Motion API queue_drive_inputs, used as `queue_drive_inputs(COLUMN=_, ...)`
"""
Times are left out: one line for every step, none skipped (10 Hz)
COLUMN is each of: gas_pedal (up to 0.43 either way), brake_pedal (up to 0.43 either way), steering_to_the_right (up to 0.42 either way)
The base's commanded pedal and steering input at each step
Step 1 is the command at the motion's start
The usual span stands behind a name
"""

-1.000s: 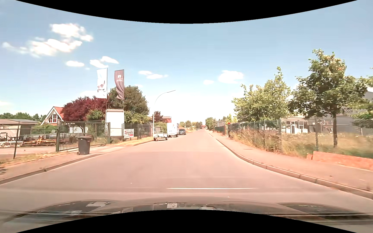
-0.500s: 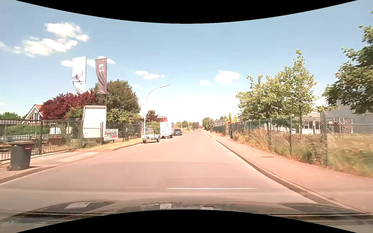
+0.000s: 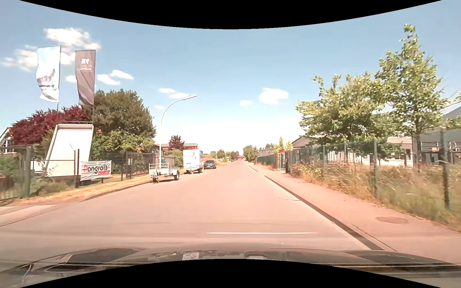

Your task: Follow the waypoints while adhering to traffic rules and regulations

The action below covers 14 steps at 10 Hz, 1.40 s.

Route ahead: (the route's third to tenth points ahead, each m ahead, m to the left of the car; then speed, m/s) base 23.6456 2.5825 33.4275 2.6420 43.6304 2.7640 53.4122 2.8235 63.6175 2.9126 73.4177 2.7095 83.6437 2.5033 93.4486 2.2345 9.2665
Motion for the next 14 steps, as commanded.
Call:
queue_drive_inputs(gas_pedal=0.248, brake_pedal=0.000, steering_to_the_right=0.015)
queue_drive_inputs(gas_pedal=0.248, brake_pedal=0.000, steering_to_the_right=0.005)
queue_drive_inputs(gas_pedal=0.248, brake_pedal=0.000, steering_to_the_right=0.005)
queue_drive_inputs(gas_pedal=0.240, brake_pedal=0.000, steering_to_the_right=0.005)
queue_drive_inputs(gas_pedal=0.228, brake_pedal=0.000, steering_to_the_right=0.004)
queue_drive_inputs(gas_pedal=0.228, brake_pedal=0.000, steering_to_the_right=0.001)
queue_drive_inputs(gas_pedal=0.228, brake_pedal=0.000, steering_to_the_right=-0.001)
queue_drive_inputs(gas_pedal=0.228, brake_pedal=0.000, steering_to_the_right=-0.002)
queue_drive_inputs(gas_pedal=0.228, brake_pedal=0.000, steering_to_the_right=-0.002)
queue_drive_inputs(gas_pedal=0.228, brake_pedal=0.000, steering_to_the_right=-0.002)
queue_drive_inputs(gas_pedal=0.220, brake_pedal=0.000, steering_to_the_right=-0.002)
queue_drive_inputs(gas_pedal=0.220, brake_pedal=0.000, steering_to_the_right=-0.001)
queue_drive_inputs(gas_pedal=0.220, brake_pedal=0.000, steering_to_the_right=-0.001)
queue_drive_inputs(gas_pedal=0.220, brake_pedal=0.000, steering_to_the_right=-0.001)
